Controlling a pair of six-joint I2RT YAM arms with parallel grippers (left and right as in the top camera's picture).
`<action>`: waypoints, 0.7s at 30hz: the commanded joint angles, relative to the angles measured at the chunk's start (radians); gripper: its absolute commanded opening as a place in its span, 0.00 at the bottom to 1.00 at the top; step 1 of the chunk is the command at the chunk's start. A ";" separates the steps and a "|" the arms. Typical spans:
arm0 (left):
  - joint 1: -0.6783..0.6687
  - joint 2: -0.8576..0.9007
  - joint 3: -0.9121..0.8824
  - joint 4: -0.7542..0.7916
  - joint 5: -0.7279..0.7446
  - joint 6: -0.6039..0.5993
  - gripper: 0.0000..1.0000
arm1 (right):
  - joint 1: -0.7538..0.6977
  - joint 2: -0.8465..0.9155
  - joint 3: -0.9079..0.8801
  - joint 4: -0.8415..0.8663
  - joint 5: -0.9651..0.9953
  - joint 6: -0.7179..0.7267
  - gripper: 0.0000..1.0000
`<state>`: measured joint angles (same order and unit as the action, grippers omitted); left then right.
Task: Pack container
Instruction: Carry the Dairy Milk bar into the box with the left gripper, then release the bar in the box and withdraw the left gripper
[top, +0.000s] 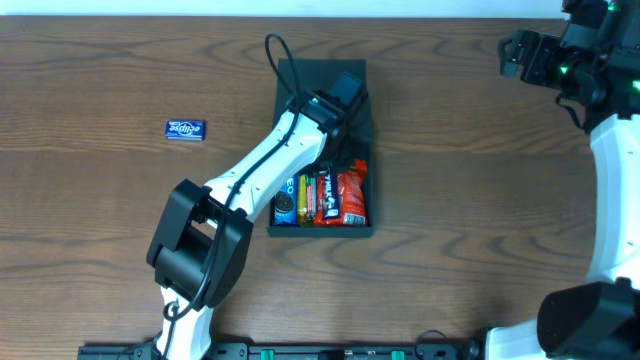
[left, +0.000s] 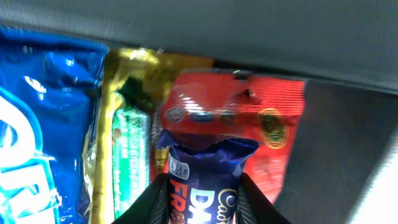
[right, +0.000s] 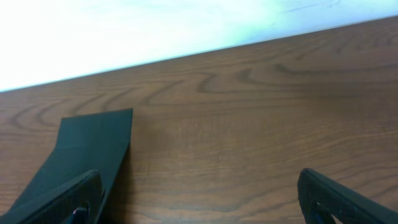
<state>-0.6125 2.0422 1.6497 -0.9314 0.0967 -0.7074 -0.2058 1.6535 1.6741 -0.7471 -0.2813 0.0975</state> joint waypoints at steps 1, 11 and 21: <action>0.002 0.000 -0.020 0.015 -0.027 -0.029 0.06 | -0.011 -0.026 0.006 -0.001 -0.014 -0.008 0.99; 0.005 0.000 -0.060 0.074 -0.095 0.053 0.06 | -0.010 -0.026 0.006 -0.011 -0.045 -0.004 0.99; 0.022 0.000 -0.060 0.076 -0.130 0.103 0.06 | -0.010 -0.026 0.006 -0.019 -0.050 0.003 0.99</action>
<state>-0.6018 2.0422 1.5921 -0.8520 0.0074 -0.6453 -0.2058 1.6535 1.6741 -0.7631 -0.3172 0.0982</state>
